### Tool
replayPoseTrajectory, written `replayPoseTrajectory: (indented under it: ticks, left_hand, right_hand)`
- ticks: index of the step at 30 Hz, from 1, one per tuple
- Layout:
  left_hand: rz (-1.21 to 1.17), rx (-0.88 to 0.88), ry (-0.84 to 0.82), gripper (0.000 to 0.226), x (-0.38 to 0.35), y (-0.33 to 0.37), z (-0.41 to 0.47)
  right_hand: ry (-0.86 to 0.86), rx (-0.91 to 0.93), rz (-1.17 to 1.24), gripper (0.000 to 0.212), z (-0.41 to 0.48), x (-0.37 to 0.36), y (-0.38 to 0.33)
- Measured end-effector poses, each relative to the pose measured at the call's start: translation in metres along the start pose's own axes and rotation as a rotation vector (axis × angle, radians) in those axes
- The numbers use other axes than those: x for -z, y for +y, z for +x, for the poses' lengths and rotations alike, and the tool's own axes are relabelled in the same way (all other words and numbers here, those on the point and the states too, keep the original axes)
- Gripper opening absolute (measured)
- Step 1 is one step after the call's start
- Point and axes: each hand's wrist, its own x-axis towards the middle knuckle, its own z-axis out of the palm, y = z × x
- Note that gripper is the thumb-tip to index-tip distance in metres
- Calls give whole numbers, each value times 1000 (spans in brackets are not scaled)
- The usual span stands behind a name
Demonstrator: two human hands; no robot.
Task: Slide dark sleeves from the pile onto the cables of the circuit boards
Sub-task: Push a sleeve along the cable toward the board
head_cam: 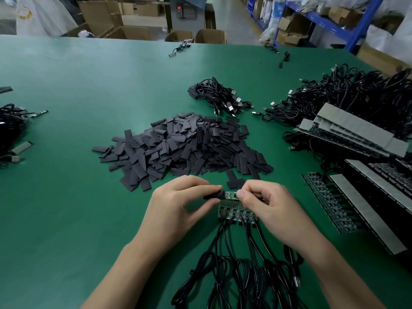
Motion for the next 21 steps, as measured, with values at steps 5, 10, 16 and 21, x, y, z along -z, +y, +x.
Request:
replayPoseTrajectory:
  ticks: [5, 10, 16, 21]
  left_hand:
    - [45, -64, -46, 22, 0, -2, 0]
    - [10, -40, -77, 22, 1, -2, 0]
    - [1, -28, -103, 25, 0, -1, -1]
    - [73, -22, -92, 23, 0, 0, -1]
  right_hand:
    - [14, -14, -25, 35, 0, 0, 1]
    - [-1, -32, -11, 34, 2, 1, 5]
    - [-62, -52, 15, 35, 2, 3, 10]
    - [-49, -39, -31, 35, 2, -1, 11]
